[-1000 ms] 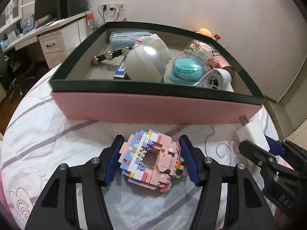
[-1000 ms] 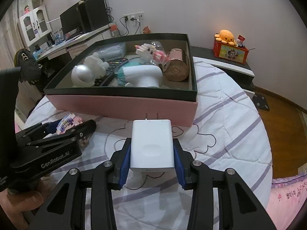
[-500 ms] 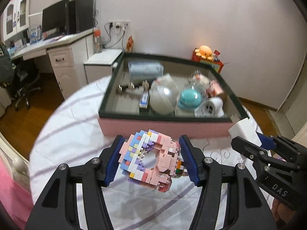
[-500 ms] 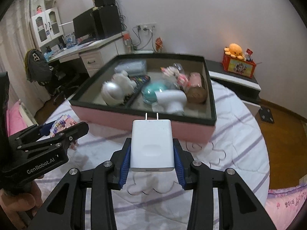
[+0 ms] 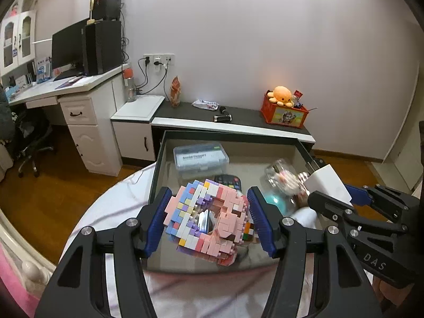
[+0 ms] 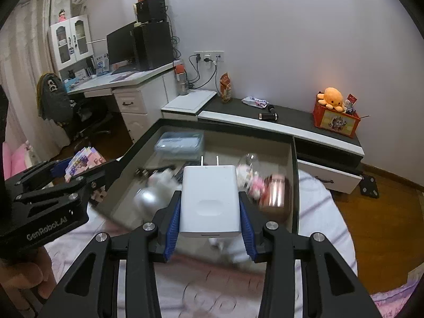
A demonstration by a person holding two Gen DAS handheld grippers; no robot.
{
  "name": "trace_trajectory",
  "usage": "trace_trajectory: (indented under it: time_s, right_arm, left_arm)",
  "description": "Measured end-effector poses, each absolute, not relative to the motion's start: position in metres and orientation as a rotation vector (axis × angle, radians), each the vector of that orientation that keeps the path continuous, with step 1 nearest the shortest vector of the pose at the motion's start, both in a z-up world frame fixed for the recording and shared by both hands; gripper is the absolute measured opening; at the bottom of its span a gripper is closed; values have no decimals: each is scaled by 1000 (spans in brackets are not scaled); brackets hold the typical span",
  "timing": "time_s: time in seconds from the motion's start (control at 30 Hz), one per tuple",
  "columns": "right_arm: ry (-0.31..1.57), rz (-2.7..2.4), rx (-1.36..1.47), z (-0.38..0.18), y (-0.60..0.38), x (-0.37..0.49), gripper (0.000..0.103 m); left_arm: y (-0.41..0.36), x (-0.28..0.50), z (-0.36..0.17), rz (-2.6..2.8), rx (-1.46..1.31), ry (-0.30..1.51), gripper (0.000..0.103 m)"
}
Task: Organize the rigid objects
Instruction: 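Carry the block figure and charger into the tray box and release both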
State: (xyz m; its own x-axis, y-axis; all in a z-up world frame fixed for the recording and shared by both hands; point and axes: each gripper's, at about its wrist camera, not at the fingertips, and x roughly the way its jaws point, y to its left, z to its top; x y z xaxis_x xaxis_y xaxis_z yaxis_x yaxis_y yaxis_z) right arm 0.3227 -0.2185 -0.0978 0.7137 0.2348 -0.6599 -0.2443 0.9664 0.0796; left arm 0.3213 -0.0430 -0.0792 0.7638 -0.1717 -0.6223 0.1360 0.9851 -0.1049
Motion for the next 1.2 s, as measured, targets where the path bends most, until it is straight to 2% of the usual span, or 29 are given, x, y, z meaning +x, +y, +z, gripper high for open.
trace_trajectory:
  time_s: [0.3, 0.63, 0.7, 0.8, 0.83, 0.93, 0.97, 1.03, 1.1, 1.17, 1.2]
  right_arm:
    - [781, 266, -48, -122, -210, 376, 41]
    - [778, 225, -140, -135, -195, 390, 41]
    - [773, 223, -158, -136, -192, 389, 44]
    - [769, 218, -152, -135, -193, 386, 55]
    - [768, 215, -150, -134, -195, 386, 62]
    - [763, 218, -120, -131, -203, 381, 84]
    - [766, 222, -114, -130, -204, 379, 85]
    - [773, 230, -99, -128, -207, 374, 86]
    - [772, 232, -71, -125, -210, 369, 92]
    - [752, 225, -42, -119, -214, 362, 103]
    - [744, 226, -26, -115, -216, 359, 103]
  left_arm:
    - [-46, 383, -111, -167, -57, 742, 60]
    - [-49, 404, -132, -163, -59, 794, 61]
    - [-48, 403, -132, -158, -54, 800, 69]
    - [-46, 397, -126, -121, -28, 784, 75]
    - [-44, 396, -125, -116, -32, 783, 77]
    - [-33, 389, -118, -102, -58, 768, 95]
    - [-31, 385, -115, -107, -66, 755, 100]
    - [-29, 374, -106, -105, -65, 721, 101]
    - [-30, 363, -97, -109, -55, 699, 103]
    - [-28, 352, -89, -108, -50, 684, 103]
    - [-26, 346, -85, -107, -58, 676, 103]
